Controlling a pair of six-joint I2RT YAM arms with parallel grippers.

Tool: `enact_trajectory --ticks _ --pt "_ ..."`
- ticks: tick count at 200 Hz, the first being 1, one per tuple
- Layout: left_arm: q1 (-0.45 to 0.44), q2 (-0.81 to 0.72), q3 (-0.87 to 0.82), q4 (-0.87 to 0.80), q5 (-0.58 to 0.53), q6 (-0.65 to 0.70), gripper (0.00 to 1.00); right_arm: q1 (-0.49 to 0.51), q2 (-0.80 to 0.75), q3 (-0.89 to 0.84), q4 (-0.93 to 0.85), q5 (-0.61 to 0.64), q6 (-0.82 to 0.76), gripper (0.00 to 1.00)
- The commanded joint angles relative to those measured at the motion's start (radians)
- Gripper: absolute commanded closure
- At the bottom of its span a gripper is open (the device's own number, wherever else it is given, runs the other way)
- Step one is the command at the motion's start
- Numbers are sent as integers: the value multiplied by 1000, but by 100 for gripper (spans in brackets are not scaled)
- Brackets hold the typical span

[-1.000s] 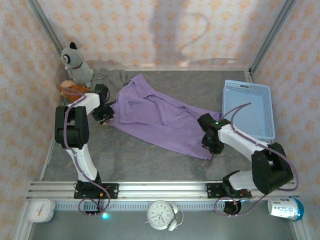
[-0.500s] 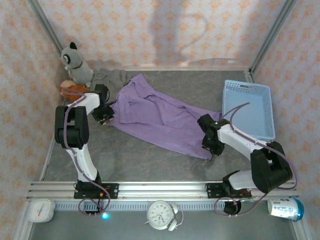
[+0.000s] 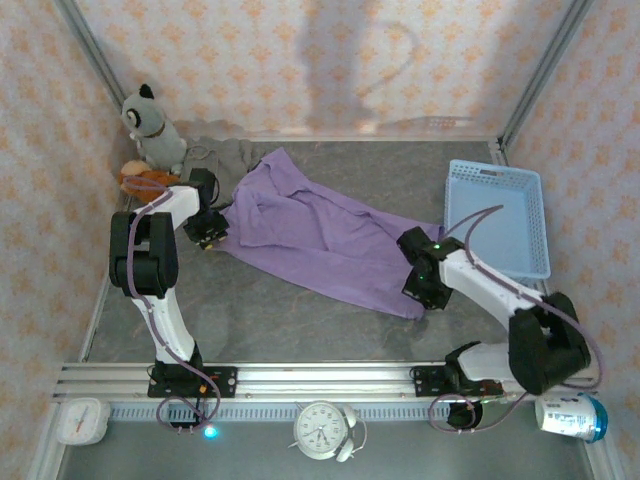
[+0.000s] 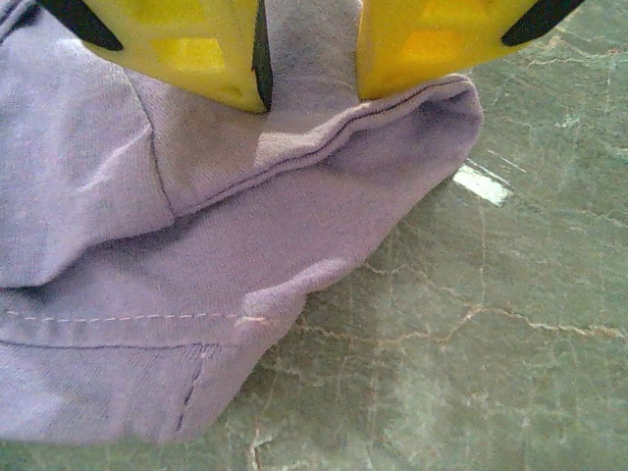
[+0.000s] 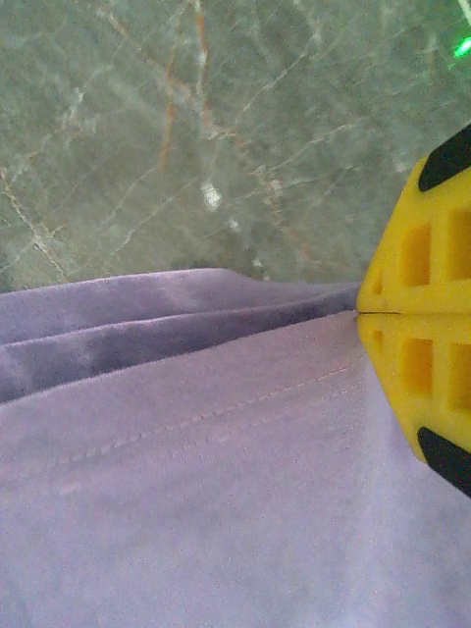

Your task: Fold and stack the mixed laundry pile

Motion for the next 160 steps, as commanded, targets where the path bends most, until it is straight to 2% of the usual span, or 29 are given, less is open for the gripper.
enact_trajectory --ticks 1,26,48,84,120,139,160 --pt "9 20 4 -22 1 -2 71 29 -115 8 -142 -55 46 100" --pt "9 21 8 -23 1 -5 71 69 -199 -79 -156 -130 108 100" --pt "9 20 12 -25 1 -8 71 80 -195 -156 -108 -166 133 100" --pt "9 20 25 -41 -6 -3 71 79 -142 -82 -183 -17 113 100" --pt "10 35 58 -71 -32 35 71 27 -190 53 -287 24 69 100" --pt "10 43 66 -76 -33 42 71 -2 -212 53 -309 -13 53 100" --pt "10 49 66 -70 -22 40 71 0 -223 -16 -268 -113 74 100"
